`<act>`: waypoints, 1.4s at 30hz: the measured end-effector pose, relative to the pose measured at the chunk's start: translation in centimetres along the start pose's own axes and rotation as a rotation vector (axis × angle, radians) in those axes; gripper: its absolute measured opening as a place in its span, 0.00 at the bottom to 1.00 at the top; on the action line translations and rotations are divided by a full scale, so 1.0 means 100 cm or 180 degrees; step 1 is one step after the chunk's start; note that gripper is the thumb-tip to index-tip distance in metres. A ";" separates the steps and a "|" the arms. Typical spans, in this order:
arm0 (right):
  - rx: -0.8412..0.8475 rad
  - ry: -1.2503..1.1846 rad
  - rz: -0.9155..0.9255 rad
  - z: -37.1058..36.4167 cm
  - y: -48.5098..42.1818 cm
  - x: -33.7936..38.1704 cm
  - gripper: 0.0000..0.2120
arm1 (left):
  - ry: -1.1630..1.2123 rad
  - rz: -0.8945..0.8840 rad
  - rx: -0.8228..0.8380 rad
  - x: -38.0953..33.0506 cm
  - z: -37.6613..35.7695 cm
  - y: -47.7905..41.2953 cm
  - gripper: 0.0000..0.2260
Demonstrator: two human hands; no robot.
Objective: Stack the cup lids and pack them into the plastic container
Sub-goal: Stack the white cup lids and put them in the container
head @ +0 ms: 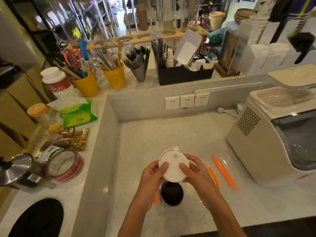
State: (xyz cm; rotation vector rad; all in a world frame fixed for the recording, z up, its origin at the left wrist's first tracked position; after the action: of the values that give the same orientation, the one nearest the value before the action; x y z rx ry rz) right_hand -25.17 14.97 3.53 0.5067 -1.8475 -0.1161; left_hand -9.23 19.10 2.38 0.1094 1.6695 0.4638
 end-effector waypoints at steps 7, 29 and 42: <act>-0.0117 -0.0175 0.0133 0.017 0.008 -0.001 0.29 | -0.0147 -0.0059 0.0325 -0.012 -0.013 -0.003 0.21; 0.0520 0.1753 -0.0098 0.043 -0.044 0.023 0.19 | -0.0375 0.0279 0.0329 0.014 -0.033 -0.025 0.16; 0.0545 0.2430 -0.0743 0.092 -0.061 0.002 0.17 | -0.2372 0.0696 -0.0155 0.065 -0.028 -0.046 0.14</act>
State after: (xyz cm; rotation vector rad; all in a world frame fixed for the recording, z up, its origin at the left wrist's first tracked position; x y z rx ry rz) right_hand -32.02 7.85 -1.43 0.7606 -1.0530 0.0757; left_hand -12.13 16.43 -5.08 0.3829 0.9166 0.5434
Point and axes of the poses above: each hand's wrist, its own y-axis away from the middle knuckle, its own z-axis out of the back of the hand, x = y × z, the point moved 8 cm from there along -y, towards the middle knuckle, and after that the axes turned 10 degrees about -y, right-handed, at the moved point
